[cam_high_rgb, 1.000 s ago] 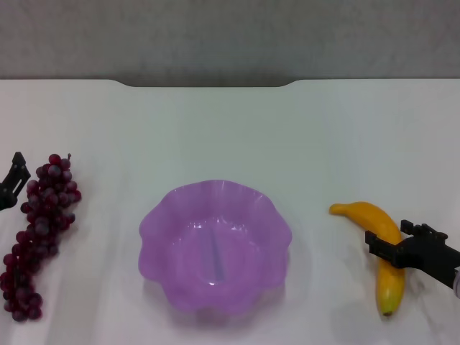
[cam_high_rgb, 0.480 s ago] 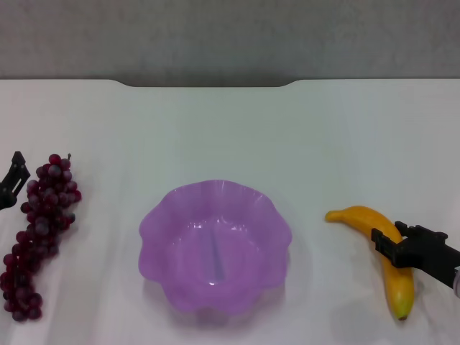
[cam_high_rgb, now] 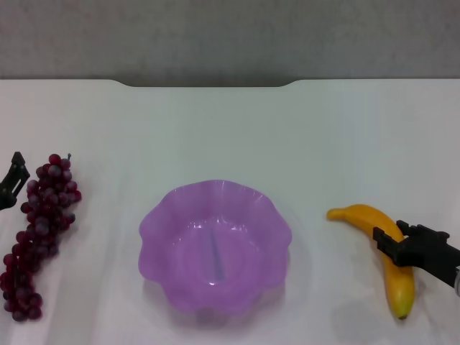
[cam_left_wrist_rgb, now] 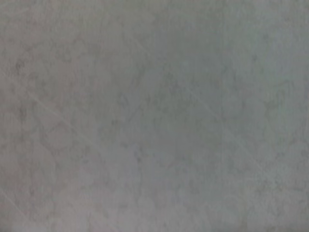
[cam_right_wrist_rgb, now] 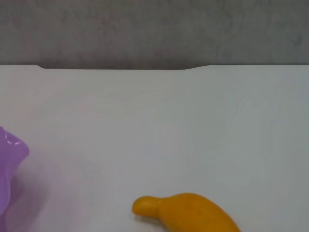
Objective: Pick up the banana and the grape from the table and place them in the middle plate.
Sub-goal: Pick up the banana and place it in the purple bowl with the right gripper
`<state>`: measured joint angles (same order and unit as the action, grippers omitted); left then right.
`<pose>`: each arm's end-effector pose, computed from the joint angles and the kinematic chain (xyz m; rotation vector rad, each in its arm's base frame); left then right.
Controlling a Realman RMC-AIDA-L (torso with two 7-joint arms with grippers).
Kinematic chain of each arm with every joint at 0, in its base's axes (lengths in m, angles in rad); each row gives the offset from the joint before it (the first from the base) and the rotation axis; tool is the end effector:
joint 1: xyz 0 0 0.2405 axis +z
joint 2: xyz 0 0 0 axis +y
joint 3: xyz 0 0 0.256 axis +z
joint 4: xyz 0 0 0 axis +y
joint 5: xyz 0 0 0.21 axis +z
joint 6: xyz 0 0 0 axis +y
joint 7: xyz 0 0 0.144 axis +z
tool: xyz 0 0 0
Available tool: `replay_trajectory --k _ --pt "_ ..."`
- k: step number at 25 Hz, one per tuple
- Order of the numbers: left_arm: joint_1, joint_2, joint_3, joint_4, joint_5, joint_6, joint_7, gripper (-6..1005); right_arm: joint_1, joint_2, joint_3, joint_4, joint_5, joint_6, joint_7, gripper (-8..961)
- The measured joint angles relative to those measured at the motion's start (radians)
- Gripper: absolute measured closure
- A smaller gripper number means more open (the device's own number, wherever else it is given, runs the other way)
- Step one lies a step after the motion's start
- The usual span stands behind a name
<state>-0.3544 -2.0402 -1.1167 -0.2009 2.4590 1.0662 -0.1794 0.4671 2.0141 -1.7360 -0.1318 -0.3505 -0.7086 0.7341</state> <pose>-0.3697 0.3193 0.0140 -1.4720 -0.6586 -0.6091 0.3772 0.3270 -0.0480 -2.0166 0.9368 0.3214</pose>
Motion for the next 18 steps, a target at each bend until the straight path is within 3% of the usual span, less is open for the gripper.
replay_trajectory --k 11,18 --pt "0.000 0.000 0.000 0.004 0.000 0.000 0.001 109 0.010 -0.009 0.070 -0.036 0.005 -0.008 0.092 446" --pt "0.009 0.001 0.000 0.005 0.000 0.000 0.001 109 -0.001 -0.020 0.077 -0.135 0.006 -0.063 0.130 446"
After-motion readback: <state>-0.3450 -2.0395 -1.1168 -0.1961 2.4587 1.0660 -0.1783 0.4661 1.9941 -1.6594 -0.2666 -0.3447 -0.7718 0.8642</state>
